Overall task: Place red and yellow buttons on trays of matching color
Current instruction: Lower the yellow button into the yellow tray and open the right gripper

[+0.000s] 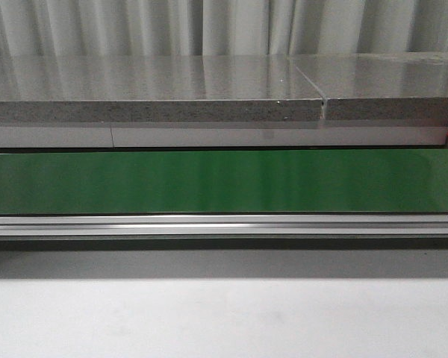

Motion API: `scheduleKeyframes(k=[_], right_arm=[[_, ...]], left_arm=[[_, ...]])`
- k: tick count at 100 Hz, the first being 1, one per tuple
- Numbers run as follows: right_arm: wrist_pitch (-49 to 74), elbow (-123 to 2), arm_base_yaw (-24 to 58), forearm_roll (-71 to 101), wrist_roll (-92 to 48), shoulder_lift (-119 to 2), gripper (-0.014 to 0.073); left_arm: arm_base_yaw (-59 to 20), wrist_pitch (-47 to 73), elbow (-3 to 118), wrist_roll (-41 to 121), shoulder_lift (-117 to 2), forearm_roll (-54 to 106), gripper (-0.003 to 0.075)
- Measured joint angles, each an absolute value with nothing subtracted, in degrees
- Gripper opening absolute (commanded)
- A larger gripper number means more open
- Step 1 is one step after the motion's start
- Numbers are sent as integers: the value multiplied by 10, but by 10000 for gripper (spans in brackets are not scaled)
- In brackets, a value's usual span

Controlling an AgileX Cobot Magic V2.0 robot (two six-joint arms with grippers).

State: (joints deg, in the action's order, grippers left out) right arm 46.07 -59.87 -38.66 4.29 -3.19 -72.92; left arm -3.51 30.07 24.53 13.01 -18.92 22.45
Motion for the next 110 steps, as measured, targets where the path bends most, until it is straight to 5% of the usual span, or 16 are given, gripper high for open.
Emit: scheduleKeyframes(k=[96, 110], right_arm=[[272, -518, -440, 38, -9, -938, 49], [269, -518, -440, 34, -9, -945, 129]], left_arm=[[-35, 301, 245, 130, -189, 224, -19], [-35, 301, 245, 130, -189, 224, -19]])
